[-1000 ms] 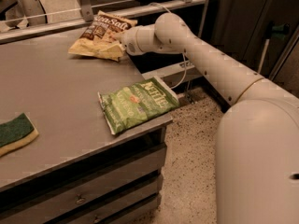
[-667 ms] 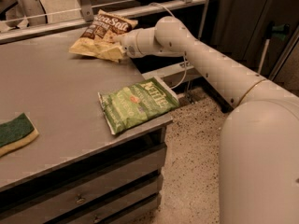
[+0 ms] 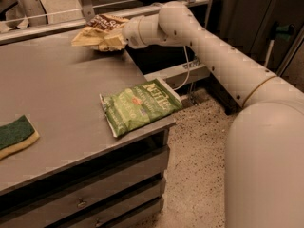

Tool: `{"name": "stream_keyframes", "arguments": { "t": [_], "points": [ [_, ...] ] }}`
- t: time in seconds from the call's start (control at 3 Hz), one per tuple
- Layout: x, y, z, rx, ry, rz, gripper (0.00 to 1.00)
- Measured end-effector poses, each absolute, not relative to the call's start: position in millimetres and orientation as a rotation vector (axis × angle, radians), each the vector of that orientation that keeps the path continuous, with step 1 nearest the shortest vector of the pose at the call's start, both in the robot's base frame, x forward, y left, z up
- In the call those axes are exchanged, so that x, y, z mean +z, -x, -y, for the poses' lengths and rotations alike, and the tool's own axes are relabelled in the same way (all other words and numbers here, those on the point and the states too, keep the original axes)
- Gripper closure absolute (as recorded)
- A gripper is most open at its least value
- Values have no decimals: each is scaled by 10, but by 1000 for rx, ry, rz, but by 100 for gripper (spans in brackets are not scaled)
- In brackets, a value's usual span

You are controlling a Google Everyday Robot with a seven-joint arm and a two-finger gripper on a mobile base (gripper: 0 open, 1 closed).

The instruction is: Pick brown chip bag

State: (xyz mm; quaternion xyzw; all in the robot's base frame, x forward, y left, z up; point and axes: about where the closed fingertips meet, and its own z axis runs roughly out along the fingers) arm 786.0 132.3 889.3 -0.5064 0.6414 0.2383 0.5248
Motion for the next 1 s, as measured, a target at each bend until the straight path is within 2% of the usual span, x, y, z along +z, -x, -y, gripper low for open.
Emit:
{"name": "stream_keyframes", "arguments": {
  "t": [0.67,1.0],
  "points": [
    [9985,-7579,-1296,444,1363,-1221,100],
    [10350,-7332,-1324,490,1343,-1072,100]
  ]
}}
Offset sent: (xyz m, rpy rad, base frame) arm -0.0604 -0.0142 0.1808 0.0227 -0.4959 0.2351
